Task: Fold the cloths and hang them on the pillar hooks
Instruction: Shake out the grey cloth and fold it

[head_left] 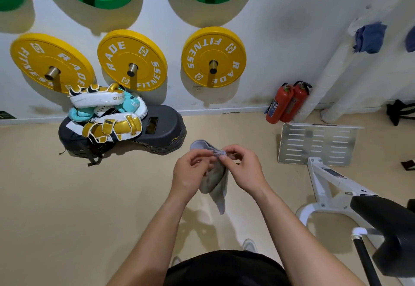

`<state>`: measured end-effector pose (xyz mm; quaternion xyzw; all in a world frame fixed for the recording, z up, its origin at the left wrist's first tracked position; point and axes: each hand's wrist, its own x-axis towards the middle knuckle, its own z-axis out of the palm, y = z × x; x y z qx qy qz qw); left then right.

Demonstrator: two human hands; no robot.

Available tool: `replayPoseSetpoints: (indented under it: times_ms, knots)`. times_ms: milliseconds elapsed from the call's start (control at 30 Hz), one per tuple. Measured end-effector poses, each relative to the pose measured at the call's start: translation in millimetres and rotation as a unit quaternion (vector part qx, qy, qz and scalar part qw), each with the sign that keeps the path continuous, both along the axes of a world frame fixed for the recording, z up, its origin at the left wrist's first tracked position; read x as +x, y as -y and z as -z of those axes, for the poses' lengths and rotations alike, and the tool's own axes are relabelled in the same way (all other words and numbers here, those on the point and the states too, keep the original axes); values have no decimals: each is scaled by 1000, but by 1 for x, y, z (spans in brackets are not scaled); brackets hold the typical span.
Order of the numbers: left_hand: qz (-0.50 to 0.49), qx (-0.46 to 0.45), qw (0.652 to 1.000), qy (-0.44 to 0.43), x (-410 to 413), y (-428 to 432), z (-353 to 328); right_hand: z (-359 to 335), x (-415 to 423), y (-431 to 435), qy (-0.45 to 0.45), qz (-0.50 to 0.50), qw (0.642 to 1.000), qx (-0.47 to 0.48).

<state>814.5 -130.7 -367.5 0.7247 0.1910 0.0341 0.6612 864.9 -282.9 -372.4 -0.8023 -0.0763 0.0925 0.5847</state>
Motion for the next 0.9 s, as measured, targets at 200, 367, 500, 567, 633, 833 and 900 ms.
replayPoseSetpoints:
  times_ms: [200,367,500,567,633,833,900]
  knots:
    - [82,410,908,-1,-5,-48,22,-14,11,10,20,-36,999,3]
    - [78,467,880,37,-7,-65,12,-15,22,20,33,-26,997,-68]
    - [104,385,912,97,3,-60,-16,-11,26,21,20,-11,993,-115]
    - [97,315,941,73,8,-55,-28,-16,27,19,3,-22,996,-92]
    - [73,264,960,54,13,-53,-37,-24,27,18,-18,-32,998,-53]
    - [77,188,977,58,21,-51,-53,-51,43,18,-50,-114,991,-49]
    - [84,188,977,59,24,-49,-54,-62,47,11,-22,-177,977,-120]
